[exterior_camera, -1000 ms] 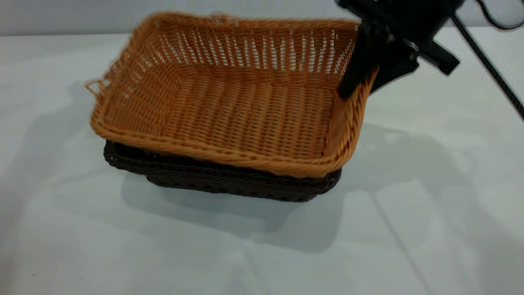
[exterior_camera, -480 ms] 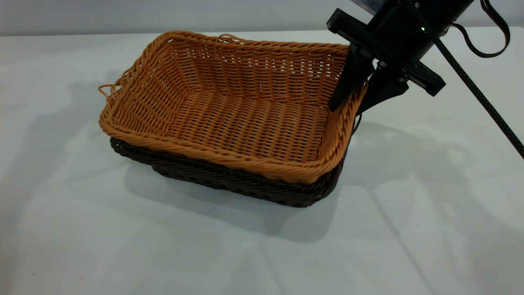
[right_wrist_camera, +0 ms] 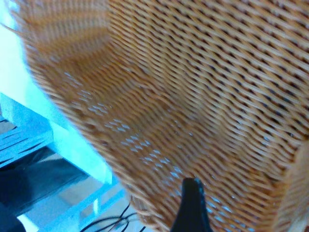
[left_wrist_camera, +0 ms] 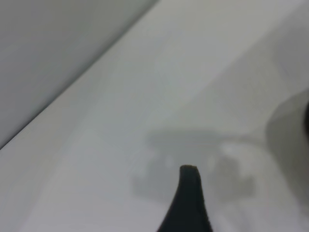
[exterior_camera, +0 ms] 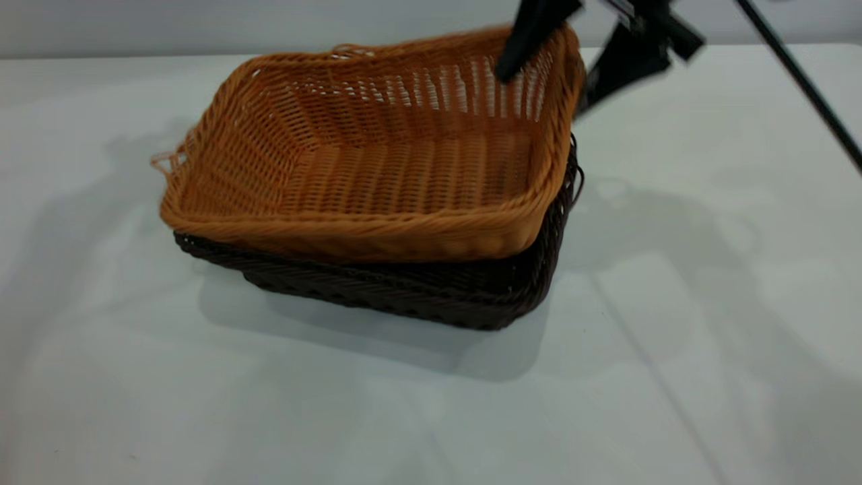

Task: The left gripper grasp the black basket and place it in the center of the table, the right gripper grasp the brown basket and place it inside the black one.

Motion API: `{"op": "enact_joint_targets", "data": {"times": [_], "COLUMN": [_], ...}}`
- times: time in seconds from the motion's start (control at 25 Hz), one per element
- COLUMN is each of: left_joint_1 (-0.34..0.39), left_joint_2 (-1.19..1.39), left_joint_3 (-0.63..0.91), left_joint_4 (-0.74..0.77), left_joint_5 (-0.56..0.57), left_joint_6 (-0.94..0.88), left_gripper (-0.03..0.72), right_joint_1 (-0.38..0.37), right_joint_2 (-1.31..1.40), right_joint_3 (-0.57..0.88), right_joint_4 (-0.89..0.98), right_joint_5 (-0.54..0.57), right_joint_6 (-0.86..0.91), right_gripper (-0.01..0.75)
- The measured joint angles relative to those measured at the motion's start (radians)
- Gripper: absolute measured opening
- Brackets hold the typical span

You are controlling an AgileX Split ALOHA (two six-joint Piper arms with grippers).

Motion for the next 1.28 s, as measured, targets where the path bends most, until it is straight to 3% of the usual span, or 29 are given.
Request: {"op": "enact_joint_targets", "data": {"times": [0.2, 0.4, 0.72, 0.84, 1.04, 1.28], "left_joint_1": [0.000, 0.000, 0.000, 0.000, 0.000, 0.000], "left_joint_2": [-0.163, -0.330, -0.503, -0.543, -0.590, -0.744], "left_joint_3": [0.000, 0.000, 0.000, 0.000, 0.033, 0.242], "left_joint_4": [0.002, 0.003, 0.022, 0.076, 0.168, 0.176], "left_joint_5": [0.087, 0.188, 0.425, 0.448, 0.448, 0.448], "left_joint_6": [-0.121, -0.233, -0.400, -0.489, -0.657, -0.706], "left_gripper": [0.564, 0.564, 0.564, 0.564, 0.564, 0.564], "right_joint_1": [-0.002, -0.003, -0.003, -0.003, -0.003, -0.003], "right_joint_2": [-0.094, -0.221, -0.464, -0.627, -0.888, -1.173], "right_joint_3": [-0.119, -0.135, -0.135, -0.113, 0.036, 0.350], "right_joint_4": [-0.182, -0.352, -0.380, -0.376, -0.366, -0.366], "right_joint_5": [0.003, 0.044, 0.095, 0.124, 0.120, 0.098], "right_joint_6": [0.126, 0.251, 0.264, 0.252, 0.202, 0.176], "right_gripper": [0.511, 0.511, 0.511, 0.511, 0.511, 0.511]}}
